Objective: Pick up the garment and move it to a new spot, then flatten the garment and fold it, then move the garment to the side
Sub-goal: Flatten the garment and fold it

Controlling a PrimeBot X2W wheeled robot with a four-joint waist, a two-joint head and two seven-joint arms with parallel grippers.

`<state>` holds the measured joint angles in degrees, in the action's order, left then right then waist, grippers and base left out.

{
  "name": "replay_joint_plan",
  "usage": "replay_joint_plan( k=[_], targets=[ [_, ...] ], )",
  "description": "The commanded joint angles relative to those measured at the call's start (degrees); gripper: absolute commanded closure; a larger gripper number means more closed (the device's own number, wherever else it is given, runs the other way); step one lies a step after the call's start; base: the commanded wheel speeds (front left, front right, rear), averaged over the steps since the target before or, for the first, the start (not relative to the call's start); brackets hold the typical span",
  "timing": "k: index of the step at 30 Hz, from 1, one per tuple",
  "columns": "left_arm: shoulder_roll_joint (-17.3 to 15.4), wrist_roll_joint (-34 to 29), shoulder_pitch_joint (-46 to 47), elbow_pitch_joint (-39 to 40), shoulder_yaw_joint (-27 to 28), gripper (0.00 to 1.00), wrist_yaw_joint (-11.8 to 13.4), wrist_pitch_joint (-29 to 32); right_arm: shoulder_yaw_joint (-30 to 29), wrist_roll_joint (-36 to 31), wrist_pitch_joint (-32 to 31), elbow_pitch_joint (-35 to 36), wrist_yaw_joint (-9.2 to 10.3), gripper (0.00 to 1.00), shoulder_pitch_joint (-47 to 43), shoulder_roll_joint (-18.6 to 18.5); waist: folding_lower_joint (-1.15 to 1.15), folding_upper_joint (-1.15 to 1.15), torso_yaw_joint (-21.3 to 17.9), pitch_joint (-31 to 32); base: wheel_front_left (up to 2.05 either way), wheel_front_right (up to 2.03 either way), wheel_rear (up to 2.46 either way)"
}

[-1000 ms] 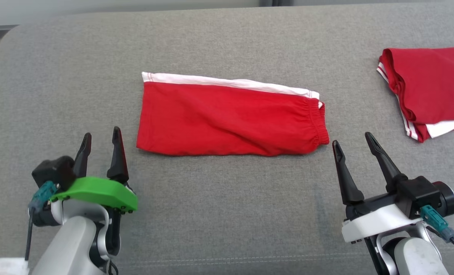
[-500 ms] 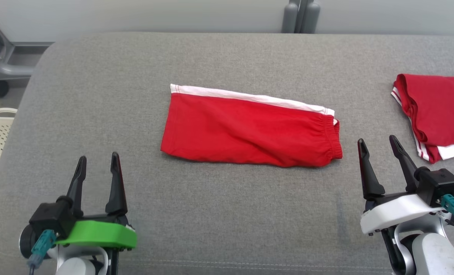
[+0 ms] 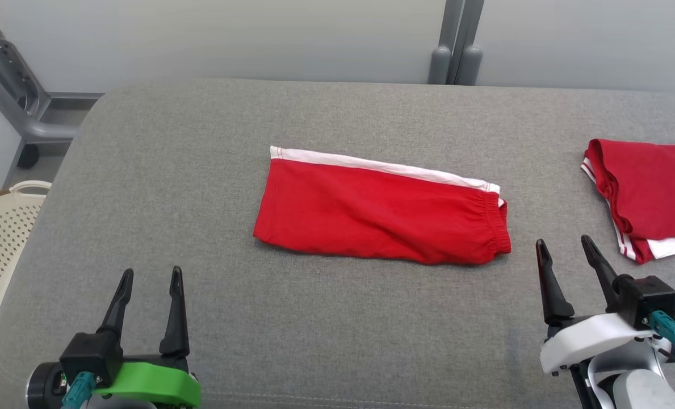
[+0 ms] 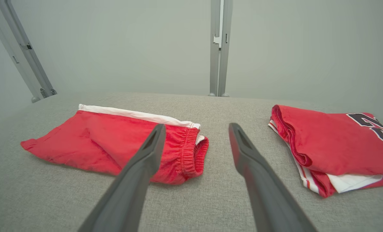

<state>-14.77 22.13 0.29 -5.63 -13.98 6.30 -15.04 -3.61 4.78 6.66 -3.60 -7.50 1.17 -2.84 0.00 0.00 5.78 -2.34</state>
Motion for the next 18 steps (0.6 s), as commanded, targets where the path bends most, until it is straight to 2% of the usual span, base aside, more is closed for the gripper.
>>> replay_joint_plan(
  k=[1,18],
  targets=[
    [-0.02,-0.04,-0.95,-0.28,0.03,0.00,-0.20,-0.15,-0.33,-0.54,0.51,-0.32,0.03,0.00,-0.74,-0.13,0.00,0.00,-0.33,0.35,0.00,0.00,0.00],
    [1.08,-0.64,-1.68,0.45,1.35,0.00,-1.00,-0.15,0.39,-1.53,-0.06,0.09,0.03,0.00,0.89,-0.11,0.00,0.00,-1.18,0.12,0.00,0.00,0.00]
  ],
)
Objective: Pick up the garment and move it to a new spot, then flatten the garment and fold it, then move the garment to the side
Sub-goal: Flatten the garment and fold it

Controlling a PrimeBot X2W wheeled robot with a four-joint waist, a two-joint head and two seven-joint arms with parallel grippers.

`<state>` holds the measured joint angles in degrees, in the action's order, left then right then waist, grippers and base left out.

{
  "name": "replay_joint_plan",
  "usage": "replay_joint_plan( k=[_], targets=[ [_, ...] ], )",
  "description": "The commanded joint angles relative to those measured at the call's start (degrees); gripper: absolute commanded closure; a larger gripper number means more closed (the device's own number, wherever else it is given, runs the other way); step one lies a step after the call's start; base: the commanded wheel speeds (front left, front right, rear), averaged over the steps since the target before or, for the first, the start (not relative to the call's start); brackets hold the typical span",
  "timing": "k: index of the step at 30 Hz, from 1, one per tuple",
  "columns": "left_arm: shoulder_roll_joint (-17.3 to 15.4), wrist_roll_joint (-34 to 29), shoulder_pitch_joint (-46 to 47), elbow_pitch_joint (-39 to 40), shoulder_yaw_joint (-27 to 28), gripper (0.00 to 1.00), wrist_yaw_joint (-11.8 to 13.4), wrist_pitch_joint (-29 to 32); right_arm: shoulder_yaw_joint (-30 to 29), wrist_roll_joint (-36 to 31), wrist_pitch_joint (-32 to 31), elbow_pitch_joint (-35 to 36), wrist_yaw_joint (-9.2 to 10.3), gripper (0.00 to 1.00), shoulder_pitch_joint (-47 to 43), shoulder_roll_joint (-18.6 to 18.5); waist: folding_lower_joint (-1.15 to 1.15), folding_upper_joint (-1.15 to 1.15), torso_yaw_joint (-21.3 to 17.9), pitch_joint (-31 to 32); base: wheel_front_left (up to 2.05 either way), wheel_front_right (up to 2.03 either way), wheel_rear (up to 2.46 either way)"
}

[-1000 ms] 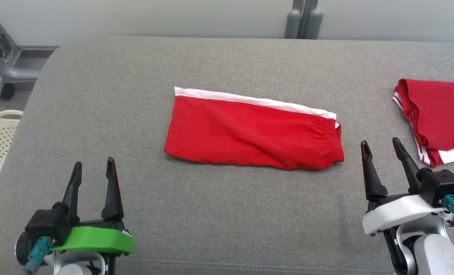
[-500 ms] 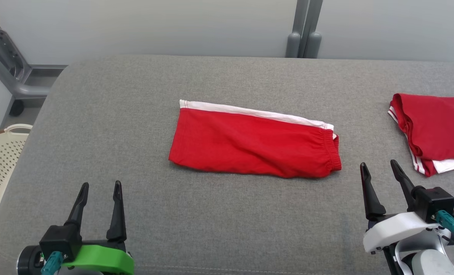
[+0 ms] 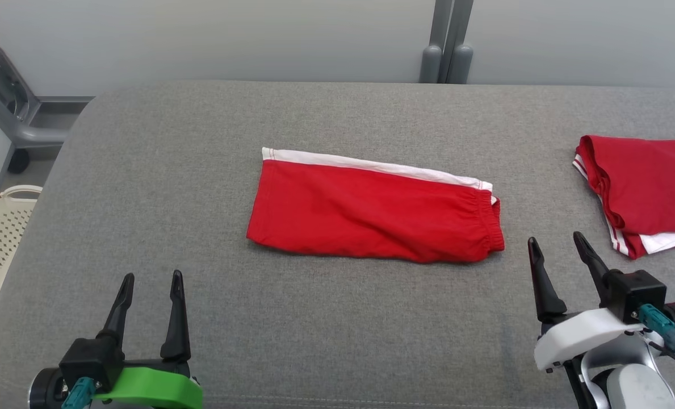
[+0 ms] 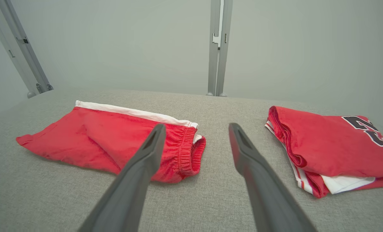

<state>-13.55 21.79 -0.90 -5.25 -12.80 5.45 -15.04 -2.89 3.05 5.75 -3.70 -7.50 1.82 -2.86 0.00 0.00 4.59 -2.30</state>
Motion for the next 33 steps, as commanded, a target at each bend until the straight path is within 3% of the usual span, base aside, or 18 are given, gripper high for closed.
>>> replay_joint_plan(
  k=[1,4,12,16,19,25,33],
  targets=[
    [0.01,-0.22,-0.36,-0.03,0.05,0.00,-0.41,-0.15,0.09,-0.09,-0.80,0.17,0.03,0.00,1.04,-0.09,0.00,0.00,-0.03,-0.15,0.00,0.00,0.00],
    [0.13,-0.19,-0.12,-0.04,-0.03,0.00,-0.41,-0.15,-0.14,1.56,-6.79,-0.08,0.03,0.00,2.81,-0.11,0.00,0.00,-0.26,-0.59,0.00,0.00,0.00],
    [0.10,-0.59,1.60,-0.10,-0.30,0.00,-0.55,-0.15,-2.17,5.14,-32.19,0.87,0.04,0.00,12.25,-0.19,0.00,0.00,-0.19,-2.30,0.00,0.00,0.00],
    [0.68,-0.15,2.07,-0.82,-0.64,0.00,-0.41,0.08,-3.78,2.59,-45.99,-0.90,0.02,0.00,16.05,-0.10,0.00,0.00,0.46,-3.45,0.00,0.00,0.00],
    [1.04,-0.07,2.98,-1.10,-1.08,0.00,-0.92,0.01,-5.41,1.42,-52.71,-1.69,0.01,0.00,19.55,-0.09,0.00,0.00,1.31,-4.61,0.00,0.00,0.00],
    [1.55,-0.44,4.66,-1.69,-1.93,0.00,-1.62,-0.07,-9.41,-2.11,-61.23,-4.36,0.02,0.00,26.12,-0.14,0.00,0.00,2.89,-7.09,0.00,0.00,0.00],
    [2.56,-0.63,6.70,-2.82,-2.89,0.00,-2.71,-0.12,-12.80,-2.13,-63.56,-10.14,0.02,0.00,33.26,-0.09,0.00,0.00,4.43,-10.04,0.00,0.00,0.00]
  ],
)
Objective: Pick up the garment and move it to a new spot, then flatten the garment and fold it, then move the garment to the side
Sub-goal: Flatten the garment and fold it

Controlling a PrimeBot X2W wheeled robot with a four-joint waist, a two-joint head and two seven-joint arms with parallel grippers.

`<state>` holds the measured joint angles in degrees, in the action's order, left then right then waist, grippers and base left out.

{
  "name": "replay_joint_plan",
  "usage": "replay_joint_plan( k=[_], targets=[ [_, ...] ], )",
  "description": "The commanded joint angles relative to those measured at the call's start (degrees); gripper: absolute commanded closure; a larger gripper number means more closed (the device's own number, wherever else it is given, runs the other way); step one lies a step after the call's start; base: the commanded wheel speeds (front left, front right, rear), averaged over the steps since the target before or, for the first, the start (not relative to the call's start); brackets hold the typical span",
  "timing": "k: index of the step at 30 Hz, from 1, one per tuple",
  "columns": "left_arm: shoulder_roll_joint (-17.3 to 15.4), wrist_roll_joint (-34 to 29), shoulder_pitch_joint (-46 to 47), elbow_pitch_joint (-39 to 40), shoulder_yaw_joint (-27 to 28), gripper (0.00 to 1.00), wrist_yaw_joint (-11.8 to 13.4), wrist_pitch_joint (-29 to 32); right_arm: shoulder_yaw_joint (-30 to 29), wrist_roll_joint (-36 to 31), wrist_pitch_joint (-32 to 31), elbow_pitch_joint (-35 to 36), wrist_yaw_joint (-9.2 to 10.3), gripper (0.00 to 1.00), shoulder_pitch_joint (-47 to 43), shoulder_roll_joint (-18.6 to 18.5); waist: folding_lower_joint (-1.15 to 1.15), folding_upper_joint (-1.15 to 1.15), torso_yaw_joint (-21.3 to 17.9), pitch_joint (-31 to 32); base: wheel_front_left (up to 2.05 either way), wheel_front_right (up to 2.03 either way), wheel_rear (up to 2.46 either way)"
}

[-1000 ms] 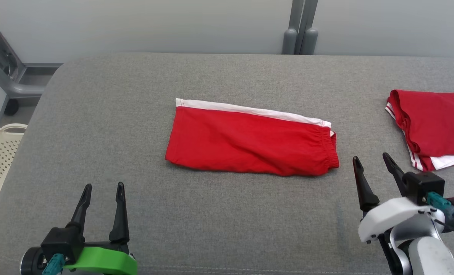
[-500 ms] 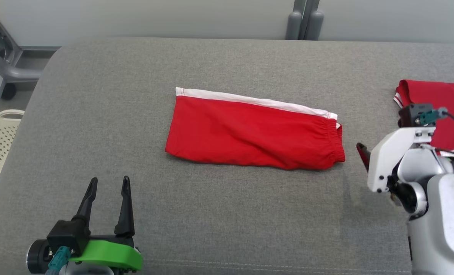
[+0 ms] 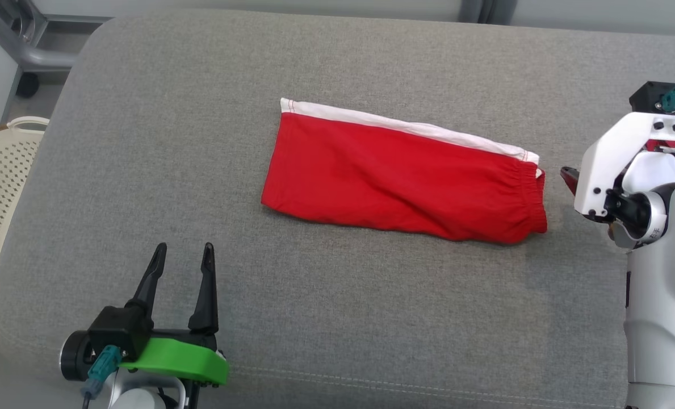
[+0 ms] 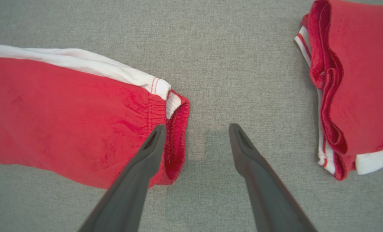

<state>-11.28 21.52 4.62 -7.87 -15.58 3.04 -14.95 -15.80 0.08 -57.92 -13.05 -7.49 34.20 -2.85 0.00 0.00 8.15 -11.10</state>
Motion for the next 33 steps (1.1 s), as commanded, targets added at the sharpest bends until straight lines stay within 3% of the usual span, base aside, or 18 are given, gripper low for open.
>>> replay_joint_plan(
  k=[1,11,25,33],
  targets=[
    [0.28,-0.36,1.18,-0.19,-0.11,0.00,-0.29,-0.21,0.11,0.83,0.11,-0.79,0.01,0.00,0.88,-0.10,0.00,0.00,0.87,-1.24,0.00,0.00,0.00],
    [1.42,-0.69,3.19,-1.37,-0.71,0.00,-1.50,-0.22,0.43,1.26,1.74,-7.51,0.01,0.00,3.00,-0.14,0.00,0.00,1.78,-3.90,0.00,0.00,0.00],
    [3.19,-0.93,4.87,-2.55,-0.89,0.00,-3.02,-0.23,-1.59,-1.00,2.35,-10.05,0.01,0.00,3.54,-0.15,0.00,0.00,3.12,-5.42,0.00,0.00,0.00],
    [4.02,-1.22,5.43,-3.14,-0.34,0.00,-3.90,-0.24,-2.24,0.94,2.18,-13.42,0.01,0.00,4.55,-0.02,0.00,0.00,4.28,-5.98,0.00,0.00,0.00]
  ],
)
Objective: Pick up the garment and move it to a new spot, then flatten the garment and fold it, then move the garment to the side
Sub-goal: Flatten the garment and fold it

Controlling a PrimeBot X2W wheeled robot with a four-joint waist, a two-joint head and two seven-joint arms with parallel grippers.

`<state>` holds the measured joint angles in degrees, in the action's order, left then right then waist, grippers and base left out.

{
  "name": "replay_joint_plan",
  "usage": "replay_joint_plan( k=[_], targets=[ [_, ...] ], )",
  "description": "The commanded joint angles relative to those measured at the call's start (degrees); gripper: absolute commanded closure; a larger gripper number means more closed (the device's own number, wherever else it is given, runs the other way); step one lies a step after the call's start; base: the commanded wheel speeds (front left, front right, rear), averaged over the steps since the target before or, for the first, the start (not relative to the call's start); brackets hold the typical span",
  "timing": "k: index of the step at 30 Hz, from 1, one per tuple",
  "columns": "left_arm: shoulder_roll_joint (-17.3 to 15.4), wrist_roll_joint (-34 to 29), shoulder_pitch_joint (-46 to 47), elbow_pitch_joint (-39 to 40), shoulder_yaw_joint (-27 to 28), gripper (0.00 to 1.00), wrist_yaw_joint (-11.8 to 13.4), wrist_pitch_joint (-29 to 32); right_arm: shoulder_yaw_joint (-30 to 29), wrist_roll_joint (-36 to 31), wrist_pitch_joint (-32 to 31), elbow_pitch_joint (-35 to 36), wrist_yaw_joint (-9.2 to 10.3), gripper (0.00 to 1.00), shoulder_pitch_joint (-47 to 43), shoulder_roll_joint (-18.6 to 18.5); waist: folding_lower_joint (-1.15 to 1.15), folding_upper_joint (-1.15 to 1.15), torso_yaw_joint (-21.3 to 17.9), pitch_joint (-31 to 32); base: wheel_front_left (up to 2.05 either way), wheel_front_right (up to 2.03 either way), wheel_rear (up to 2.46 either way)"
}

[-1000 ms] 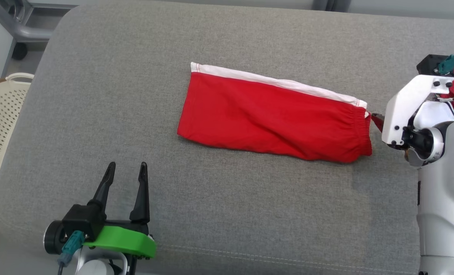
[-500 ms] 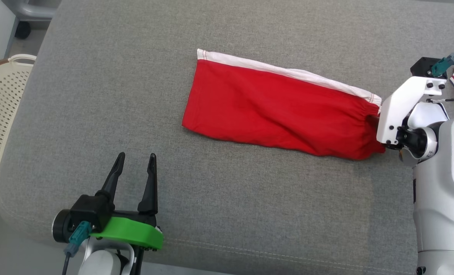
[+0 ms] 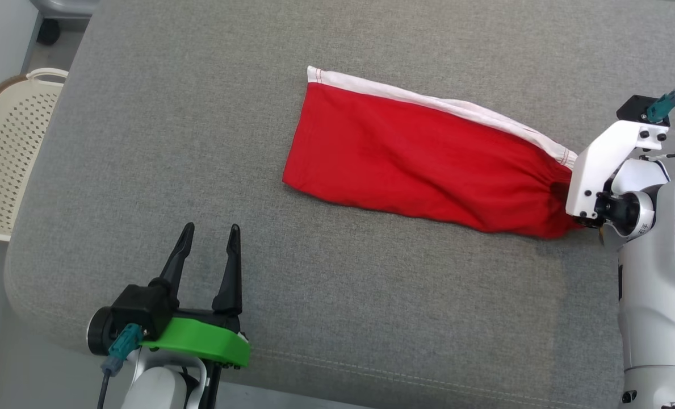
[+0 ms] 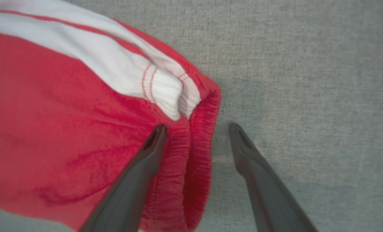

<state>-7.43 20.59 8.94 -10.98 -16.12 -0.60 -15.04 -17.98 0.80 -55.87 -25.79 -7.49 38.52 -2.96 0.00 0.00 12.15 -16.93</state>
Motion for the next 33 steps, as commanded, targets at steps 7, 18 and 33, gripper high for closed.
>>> replay_joint_plan(
  k=[7,18,33],
  targets=[
    [0.79,-0.60,0.99,-0.57,0.48,0.00,-0.89,-0.15,0.92,1.79,0.95,-3.84,0.00,0.32,1.78,0.23,0.00,0.00,1.15,-0.59,0.00,0.00,0.00],
    [1.49,-1.12,1.50,-1.15,1.36,0.00,-1.38,-0.15,-0.22,-0.14,3.12,-5.24,0.03,1.00,4.02,-0.07,0.00,0.00,1.09,-0.82,0.00,0.00,0.00],
    [1.60,-1.82,0.45,-1.25,2.13,0.00,-1.12,-0.15,-9.08,-9.75,-1.43,3.16,0.05,1.00,3.19,-0.08,0.00,0.00,-0.68,1.18,0.00,0.00,0.00]
  ],
)
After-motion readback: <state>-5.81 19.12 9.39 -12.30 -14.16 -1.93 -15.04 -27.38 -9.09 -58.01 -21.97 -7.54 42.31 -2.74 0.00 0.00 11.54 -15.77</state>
